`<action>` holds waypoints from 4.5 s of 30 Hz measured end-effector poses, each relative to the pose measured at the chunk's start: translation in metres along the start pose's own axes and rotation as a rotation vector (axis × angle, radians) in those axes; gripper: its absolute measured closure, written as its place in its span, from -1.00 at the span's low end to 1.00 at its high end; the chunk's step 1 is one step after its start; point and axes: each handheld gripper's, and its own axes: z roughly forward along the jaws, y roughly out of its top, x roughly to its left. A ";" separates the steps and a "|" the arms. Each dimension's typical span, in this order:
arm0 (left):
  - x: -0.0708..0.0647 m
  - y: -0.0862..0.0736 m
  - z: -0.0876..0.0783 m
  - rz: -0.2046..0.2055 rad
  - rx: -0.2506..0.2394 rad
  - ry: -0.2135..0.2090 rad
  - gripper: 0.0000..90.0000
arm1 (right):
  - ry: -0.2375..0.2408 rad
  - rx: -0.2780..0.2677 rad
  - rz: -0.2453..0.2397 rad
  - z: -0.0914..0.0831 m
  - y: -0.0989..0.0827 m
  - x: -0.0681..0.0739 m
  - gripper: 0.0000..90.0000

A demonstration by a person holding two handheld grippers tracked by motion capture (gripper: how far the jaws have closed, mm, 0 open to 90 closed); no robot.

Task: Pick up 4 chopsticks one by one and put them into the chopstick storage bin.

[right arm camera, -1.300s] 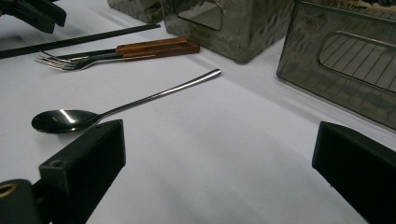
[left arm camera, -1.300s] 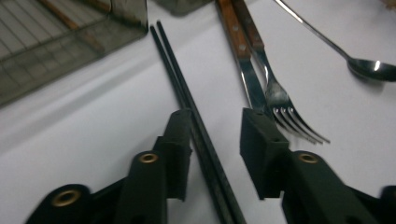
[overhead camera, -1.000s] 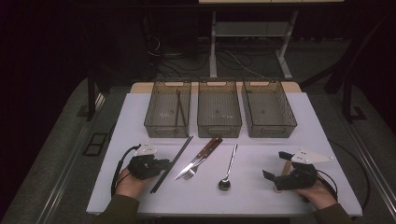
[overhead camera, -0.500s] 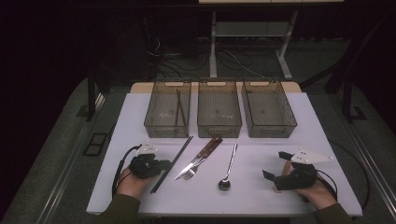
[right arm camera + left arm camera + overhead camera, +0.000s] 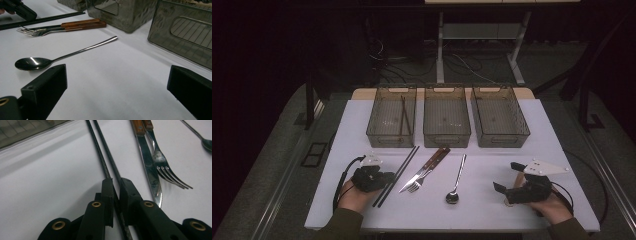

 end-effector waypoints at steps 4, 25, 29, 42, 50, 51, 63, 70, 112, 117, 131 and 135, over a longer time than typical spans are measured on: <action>-0.001 0.000 -0.001 0.012 0.009 0.027 0.81 | 0.000 0.001 0.004 0.000 0.000 0.000 -0.95; 0.004 -0.005 -0.006 0.006 0.002 0.110 0.77 | -0.005 -0.004 0.002 0.000 0.000 0.000 -0.95; 0.003 -0.005 -0.005 0.015 0.001 0.110 0.85 | -0.006 -0.002 0.001 -0.001 0.000 0.001 -0.95; 0.005 -0.002 -0.006 -0.035 0.016 0.105 0.91 | -0.008 -0.005 -0.006 -0.002 0.001 0.000 -0.95; 0.005 -0.001 -0.011 -0.033 0.005 0.096 0.91 | -0.008 -0.006 -0.008 -0.001 0.001 0.000 -0.95; 0.006 -0.001 -0.012 -0.030 0.006 0.094 0.91 | -0.008 -0.005 -0.007 -0.001 0.001 0.000 -0.95; 0.003 0.004 -0.022 -0.001 -0.012 0.072 0.91 | -0.004 -0.002 -0.007 -0.001 0.001 0.000 -0.95; -0.001 0.009 -0.025 0.020 -0.026 0.057 0.91 | -0.004 -0.004 -0.004 0.000 0.001 0.002 -0.95; 0.004 0.042 -0.040 0.013 -0.244 -0.018 0.91 | -0.002 0.006 -0.020 0.007 0.001 0.005 -0.95; 0.007 0.046 -0.041 0.001 -0.268 -0.024 0.91 | -0.006 0.003 -0.020 0.007 0.001 0.005 -0.95; 0.032 0.069 -0.038 -0.031 -0.320 0.024 0.91 | -0.015 -0.002 -0.009 0.007 0.001 0.003 -0.95; 0.040 0.076 -0.037 -0.038 -0.335 0.038 0.91 | -0.015 -0.003 -0.008 0.007 0.001 0.004 -0.95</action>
